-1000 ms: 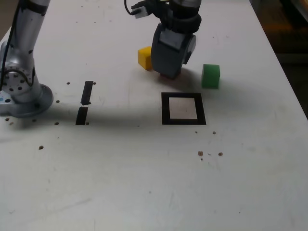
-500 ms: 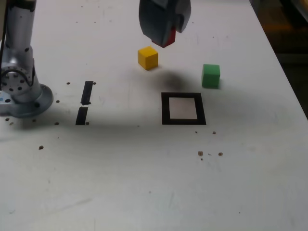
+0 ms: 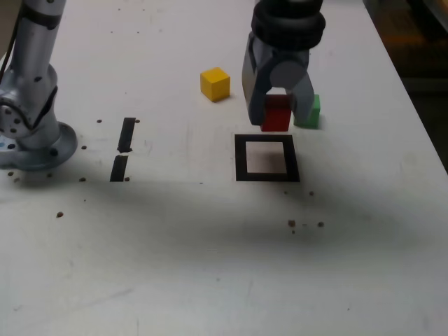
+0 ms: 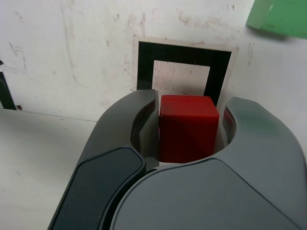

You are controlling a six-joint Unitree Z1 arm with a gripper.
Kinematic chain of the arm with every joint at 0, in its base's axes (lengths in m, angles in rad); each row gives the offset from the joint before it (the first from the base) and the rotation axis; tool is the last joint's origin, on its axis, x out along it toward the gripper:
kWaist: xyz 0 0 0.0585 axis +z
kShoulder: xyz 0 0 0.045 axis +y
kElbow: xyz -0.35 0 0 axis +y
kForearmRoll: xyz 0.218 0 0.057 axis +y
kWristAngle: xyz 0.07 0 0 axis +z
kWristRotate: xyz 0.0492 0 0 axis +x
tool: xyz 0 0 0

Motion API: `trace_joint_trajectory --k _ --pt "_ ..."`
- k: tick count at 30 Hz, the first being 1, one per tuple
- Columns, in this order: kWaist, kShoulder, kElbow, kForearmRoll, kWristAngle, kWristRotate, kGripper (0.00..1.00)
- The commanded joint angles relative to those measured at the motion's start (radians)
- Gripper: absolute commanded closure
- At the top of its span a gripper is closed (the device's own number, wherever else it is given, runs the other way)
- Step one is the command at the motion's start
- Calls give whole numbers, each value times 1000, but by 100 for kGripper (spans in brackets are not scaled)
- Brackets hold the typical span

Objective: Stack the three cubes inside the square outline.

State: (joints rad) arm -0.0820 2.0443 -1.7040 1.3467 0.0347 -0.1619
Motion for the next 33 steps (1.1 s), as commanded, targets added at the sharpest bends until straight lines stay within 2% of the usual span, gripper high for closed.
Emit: trace_joint_trajectory --k 1,7,17,23,33 --pt "-8 19 19 -19 -3 -4 82" --pt "-13 27 105 -105 8 -4 82" --pt "-13 -14 189 -197 47 10 82" --pt "-15 -25 237 -282 50 15 82" --pt "-40 -37 269 -304 65 -10 82"
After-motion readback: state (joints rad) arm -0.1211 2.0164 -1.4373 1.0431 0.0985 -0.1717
